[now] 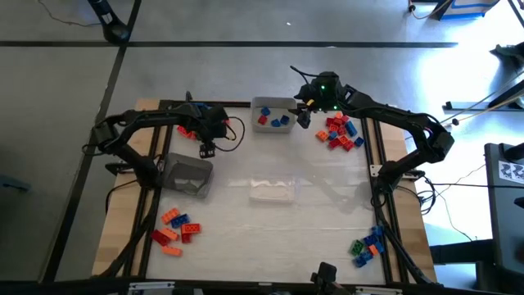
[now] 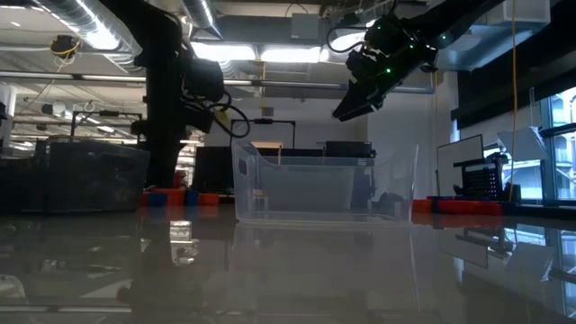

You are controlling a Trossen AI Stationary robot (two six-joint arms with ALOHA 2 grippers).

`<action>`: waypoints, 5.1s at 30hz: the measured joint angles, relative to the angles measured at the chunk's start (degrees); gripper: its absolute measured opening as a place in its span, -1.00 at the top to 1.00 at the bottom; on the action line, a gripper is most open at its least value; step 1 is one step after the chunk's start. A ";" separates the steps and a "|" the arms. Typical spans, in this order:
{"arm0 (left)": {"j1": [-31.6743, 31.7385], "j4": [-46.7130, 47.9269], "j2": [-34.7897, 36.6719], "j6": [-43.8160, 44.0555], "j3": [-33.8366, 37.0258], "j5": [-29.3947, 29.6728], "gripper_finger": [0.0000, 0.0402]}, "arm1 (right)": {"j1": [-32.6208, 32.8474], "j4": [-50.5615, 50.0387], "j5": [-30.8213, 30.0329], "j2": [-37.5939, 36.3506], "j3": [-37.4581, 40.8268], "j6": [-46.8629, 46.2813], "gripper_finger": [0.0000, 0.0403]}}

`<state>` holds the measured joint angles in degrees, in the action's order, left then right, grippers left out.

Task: Sort blocks by size
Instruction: Put the small blue game piece into the gray bin

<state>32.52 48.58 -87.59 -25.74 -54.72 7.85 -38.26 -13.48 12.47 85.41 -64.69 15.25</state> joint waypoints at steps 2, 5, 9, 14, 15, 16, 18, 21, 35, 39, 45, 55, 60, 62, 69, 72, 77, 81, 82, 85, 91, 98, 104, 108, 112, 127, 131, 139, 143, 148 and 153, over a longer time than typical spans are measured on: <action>0.00 0.11 0.00 -5.85 0.00 0.33 -0.18 | 0.02 0.27 0.02 0.27 -0.01 0.01 -0.43; 0.00 -0.13 0.00 -15.33 0.00 0.36 -0.15 | 0.02 -0.01 0.02 0.80 0.00 0.02 -0.43; 0.00 -0.17 0.00 -24.95 0.00 0.51 -0.09 | 0.02 0.10 0.07 1.96 -0.02 0.08 -0.43; 0.33 -0.21 0.00 -32.87 0.00 0.53 -0.03 | 0.00 0.25 0.06 2.69 -0.02 0.24 -0.43; 0.55 -0.29 0.00 -33.65 0.00 0.51 -0.02 | 0.02 0.30 0.04 2.69 -0.01 0.27 -0.42; 0.74 -0.43 0.00 -34.74 0.00 0.49 -0.01 | 0.02 0.43 0.04 2.69 0.00 0.38 -0.43; 1.18 -0.48 0.00 -36.09 0.00 0.51 0.00 | 0.02 0.49 0.09 2.69 -0.02 0.44 -0.43; 2.08 -0.64 -0.07 -36.18 0.00 0.53 0.00 | 0.02 0.68 0.09 2.69 -0.01 0.46 -0.42; 3.69 -1.10 -5.51 -35.95 0.01 2.21 0.00 | 0.02 0.60 0.15 2.69 -0.02 0.68 -0.42; 4.01 -1.14 -7.25 -36.22 0.02 3.13 0.00 | 0.02 0.75 0.15 2.69 -0.02 0.68 -0.43; 5.30 -1.79 -8.71 -34.71 0.04 4.37 0.00 | 0.02 0.75 0.17 2.69 -0.01 0.69 -0.42; 5.85 -3.23 -8.79 -33.74 0.04 4.41 0.22 | 0.02 1.38 0.19 2.67 0.00 0.69 -0.42; 5.20 -3.66 -8.74 -31.50 0.02 4.64 0.43 | 0.02 1.38 0.20 2.64 -0.02 0.68 -0.42; 4.63 -4.17 -8.66 -31.13 0.00 4.68 0.43 | 0.02 1.38 0.20 2.61 -0.02 0.69 -0.42; 2.10 -4.57 -5.76 -25.10 -2.41 4.34 0.40 | 0.02 1.01 0.01 0.33 -0.10 0.44 -0.42; 1.14 -4.63 -3.42 -22.80 -4.11 4.33 0.41 | 0.02 -0.02 -0.39 -1.51 -0.13 0.39 -0.42; -0.13 -11.35 0.97 -18.75 -5.86 4.27 0.41 | 0.02 -0.69 -0.42 -3.95 -0.15 0.35 -0.42; -0.25 -20.82 3.36 -11.83 -5.99 2.08 0.37 | 0.02 -1.32 -0.92 -4.92 -0.15 0.28 -0.42; -0.16 -22.88 3.41 -10.32 -5.99 0.53 0.37 | 0.02 -1.59 -1.28 -5.08 -0.15 0.27 -0.43; 0.40 -29.02 3.28 -6.13 -5.97 -5.19 0.36 | 0.02 -1.78 -2.35 -5.27 -0.17 0.26 -0.42; 0.57 -41.85 0.40 0.11 -5.95 -12.74 0.35 | 0.02 -1.75 -2.62 -5.27 -0.17 0.26 -0.42; 0.06 -54.08 -7.56 4.30 -5.92 -14.95 0.35 | 0.02 -1.74 -3.74 -5.27 -0.17 0.26 -0.42; 0.11 -60.87 -13.54 5.02 -5.88 -14.99 0.35 | 0.02 -2.86 -6.82 -5.26 -0.17 0.26 -0.42; 0.17 -64.52 -15.54 7.34 -5.89 -14.99 0.34 | 0.00 -3.49 -8.00 -5.22 -0.17 0.26 -0.43; 0.11 -63.64 -16.55 8.14 -6.98 -14.99 0.20 | 0.03 -3.11 -7.96 -5.22 -0.17 -0.33 -0.43; -0.52 -52.75 -11.00 13.35 -8.57 -16.70 -0.17 | 0.00 -24.56 -17.99 -11.08 1.50 -14.17 -0.42; -1.35 -53.11 -10.16 14.60 -6.13 -20.11 -0.13 | -0.03 -25.97 -20.98 -10.95 7.45 -20.20 -0.42; -4.14 -58.55 -8.88 16.79 -0.13 -20.56 -0.11 | -4.04 -25.79 -22.05 -10.91 16.07 -29.65 -0.42; -6.11 -58.50 -8.28 16.11 0.68 -20.56 -0.11 | -5.90 -24.16 -20.31 -10.88 19.81 -27.10 -0.42; -8.43 -58.14 -8.28 15.99 0.79 -20.56 -0.11 | -6.41 -20.13 -18.34 -10.40 21.51 -25.30 -0.42; -10.21 -58.21 -8.28 14.83 0.79 -20.54 -0.11 | -6.43 -19.47 -16.83 -7.55 21.51 -24.07 -0.42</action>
<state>22.31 -9.63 -95.88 -10.90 -53.93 -12.68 -44.69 -32.95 -4.36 77.85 -43.18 -8.83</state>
